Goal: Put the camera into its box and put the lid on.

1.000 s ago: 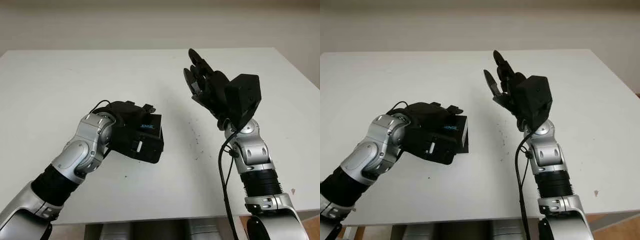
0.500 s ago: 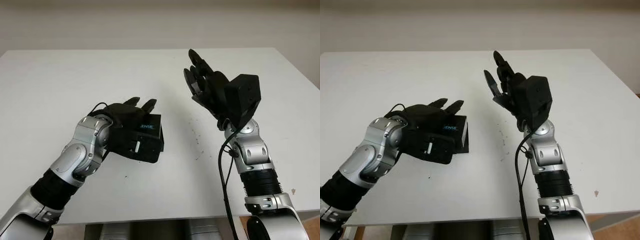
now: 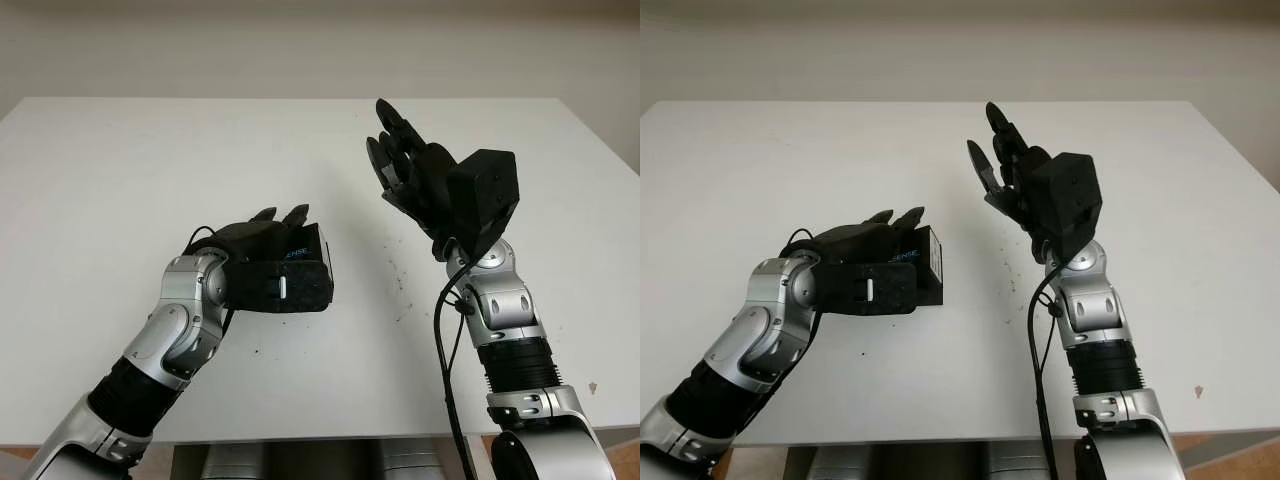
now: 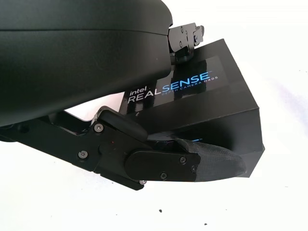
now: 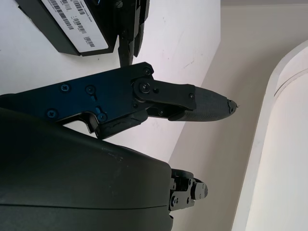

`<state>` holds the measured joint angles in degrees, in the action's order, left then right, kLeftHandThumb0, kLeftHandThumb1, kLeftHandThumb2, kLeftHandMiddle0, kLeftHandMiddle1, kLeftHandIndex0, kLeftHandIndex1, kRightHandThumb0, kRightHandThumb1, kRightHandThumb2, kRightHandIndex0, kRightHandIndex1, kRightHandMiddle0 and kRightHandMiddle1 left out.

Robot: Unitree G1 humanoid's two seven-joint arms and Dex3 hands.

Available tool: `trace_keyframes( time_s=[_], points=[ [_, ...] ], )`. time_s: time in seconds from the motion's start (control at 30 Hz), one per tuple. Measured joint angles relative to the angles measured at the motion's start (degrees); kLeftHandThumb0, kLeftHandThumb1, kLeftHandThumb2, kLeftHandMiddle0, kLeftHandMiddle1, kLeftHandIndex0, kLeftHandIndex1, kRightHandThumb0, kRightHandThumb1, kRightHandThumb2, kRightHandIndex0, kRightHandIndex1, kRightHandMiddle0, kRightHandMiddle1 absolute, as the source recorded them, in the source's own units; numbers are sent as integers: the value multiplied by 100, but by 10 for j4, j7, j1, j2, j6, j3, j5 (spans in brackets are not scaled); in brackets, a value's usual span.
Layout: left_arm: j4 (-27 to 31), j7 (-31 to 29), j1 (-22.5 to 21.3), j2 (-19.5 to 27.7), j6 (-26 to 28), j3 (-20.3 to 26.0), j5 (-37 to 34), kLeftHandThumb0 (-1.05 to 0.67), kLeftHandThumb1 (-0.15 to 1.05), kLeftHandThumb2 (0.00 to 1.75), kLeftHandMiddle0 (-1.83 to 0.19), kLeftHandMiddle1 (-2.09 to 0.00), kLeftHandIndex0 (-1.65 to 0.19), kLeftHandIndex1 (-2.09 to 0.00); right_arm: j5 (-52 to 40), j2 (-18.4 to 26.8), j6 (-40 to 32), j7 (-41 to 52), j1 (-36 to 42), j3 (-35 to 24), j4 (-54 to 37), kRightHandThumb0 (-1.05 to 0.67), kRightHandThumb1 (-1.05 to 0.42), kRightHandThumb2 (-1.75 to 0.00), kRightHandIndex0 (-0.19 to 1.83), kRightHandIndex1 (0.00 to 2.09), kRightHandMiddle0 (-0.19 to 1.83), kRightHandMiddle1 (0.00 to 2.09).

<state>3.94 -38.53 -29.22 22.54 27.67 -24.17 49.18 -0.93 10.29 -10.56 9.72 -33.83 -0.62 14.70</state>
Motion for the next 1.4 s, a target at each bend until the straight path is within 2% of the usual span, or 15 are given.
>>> trace_keyframes(
  time_s=[0.27,0.47,0.8,0.93,1.1,1.23,1.33,1.4],
  points=[
    [14,-23,1,11,0,-6,2,-61,105,40,19,0,19,0,0,-5,21,-1,0,0,11,-66,-105,-54,-3,6,-2,7],
    [24,-56,-10,25,-17,-5,-8,-66,105,45,19,0,19,0,0,-8,31,-1,-2,1,27,-70,-105,-54,-4,6,-3,7],
    [63,-118,-56,27,-26,43,-143,-85,105,40,19,0,19,0,-3,-13,32,0,-2,0,28,-69,-105,-52,-3,6,0,9],
    [72,-102,-58,31,-27,66,-179,-90,105,40,19,0,19,0,-2,-12,32,1,-2,-1,29,-67,-105,-52,-3,6,0,9],
    [63,-49,-57,30,-55,109,-245,-83,105,32,19,0,19,0,-2,-12,32,6,-2,-1,33,-67,-105,-51,-1,7,2,10],
    [54,-18,-51,22,-64,134,-294,-83,105,33,19,0,19,0,1,-12,32,6,-2,0,34,-67,-105,-51,-1,7,3,11],
    [50,6,-42,12,-68,169,-348,-86,105,33,19,0,19,0,4,-11,31,5,-2,0,34,-68,-105,-50,0,7,2,11],
    [41,25,-37,7,-97,202,-390,-82,105,26,19,0,19,0,7,-8,25,5,-2,0,34,-69,-105,-51,0,7,1,11]
  ],
)
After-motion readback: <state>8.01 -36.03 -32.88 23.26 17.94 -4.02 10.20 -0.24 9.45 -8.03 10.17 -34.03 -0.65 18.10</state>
